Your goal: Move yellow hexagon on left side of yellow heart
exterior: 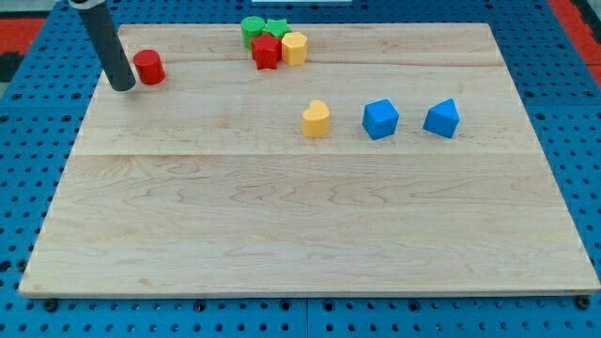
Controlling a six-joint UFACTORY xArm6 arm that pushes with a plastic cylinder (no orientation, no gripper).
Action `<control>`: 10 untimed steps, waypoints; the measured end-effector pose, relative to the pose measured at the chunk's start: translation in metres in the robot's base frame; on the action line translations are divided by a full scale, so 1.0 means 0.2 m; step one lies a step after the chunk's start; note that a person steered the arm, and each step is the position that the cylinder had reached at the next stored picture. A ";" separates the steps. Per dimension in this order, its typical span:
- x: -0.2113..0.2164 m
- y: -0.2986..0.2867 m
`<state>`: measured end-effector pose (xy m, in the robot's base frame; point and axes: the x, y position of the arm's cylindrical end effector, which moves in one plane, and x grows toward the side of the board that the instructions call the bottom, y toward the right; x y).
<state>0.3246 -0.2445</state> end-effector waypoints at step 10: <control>-0.46 1.56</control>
<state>0.2326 0.0668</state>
